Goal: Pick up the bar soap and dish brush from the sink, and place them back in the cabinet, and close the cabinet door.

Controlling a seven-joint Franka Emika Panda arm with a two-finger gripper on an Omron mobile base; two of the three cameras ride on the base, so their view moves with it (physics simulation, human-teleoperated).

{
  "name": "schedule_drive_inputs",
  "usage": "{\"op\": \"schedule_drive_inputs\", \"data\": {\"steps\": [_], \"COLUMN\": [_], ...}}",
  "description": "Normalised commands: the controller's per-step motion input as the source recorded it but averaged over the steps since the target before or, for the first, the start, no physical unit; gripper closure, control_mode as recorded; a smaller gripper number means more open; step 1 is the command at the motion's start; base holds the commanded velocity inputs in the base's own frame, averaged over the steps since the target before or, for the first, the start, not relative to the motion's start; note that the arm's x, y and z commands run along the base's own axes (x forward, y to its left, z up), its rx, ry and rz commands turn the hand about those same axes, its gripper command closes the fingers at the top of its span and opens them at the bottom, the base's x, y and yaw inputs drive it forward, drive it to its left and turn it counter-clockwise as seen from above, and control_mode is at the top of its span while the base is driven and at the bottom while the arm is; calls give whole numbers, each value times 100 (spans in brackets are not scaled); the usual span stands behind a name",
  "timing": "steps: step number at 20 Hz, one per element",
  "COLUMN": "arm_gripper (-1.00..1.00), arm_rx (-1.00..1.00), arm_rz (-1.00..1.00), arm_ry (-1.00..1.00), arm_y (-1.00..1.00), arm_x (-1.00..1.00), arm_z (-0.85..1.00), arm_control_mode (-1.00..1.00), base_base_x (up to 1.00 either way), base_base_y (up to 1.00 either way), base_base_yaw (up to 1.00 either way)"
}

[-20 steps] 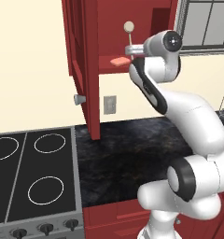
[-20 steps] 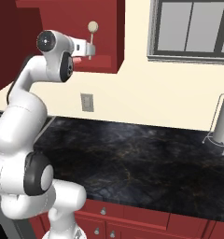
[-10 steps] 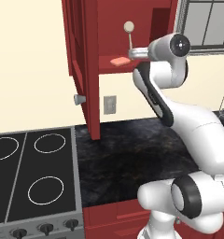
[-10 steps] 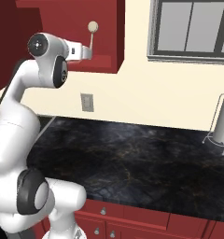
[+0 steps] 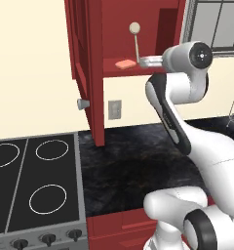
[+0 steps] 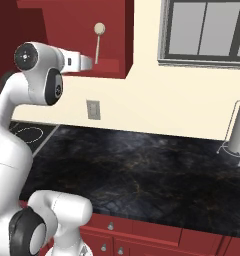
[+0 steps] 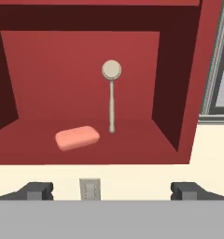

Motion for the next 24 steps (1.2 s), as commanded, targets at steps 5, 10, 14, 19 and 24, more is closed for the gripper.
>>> {"op": "schedule_drive_inputs", "data": {"steps": [5,10,14,19,24], "arm_gripper": [-100,-100,-100,-100,-100], "arm_rx": [0,0,0,0,0], "arm_rz": [0,0,0,0,0], "arm_ry": [-2,0,-2,-3,-7], "arm_y": [0,0,0,0,0], "arm_x": [-47,-35,-39,-49,-58], "arm_z": [0,1,0,1,8], "arm_control_mode": [-100,-100,-100,-100,-100], "base_base_x": [0,0,0,0,0], "base_base_y": [0,0,0,0,0], "base_base_yaw": [0,0,0,0,0]}}
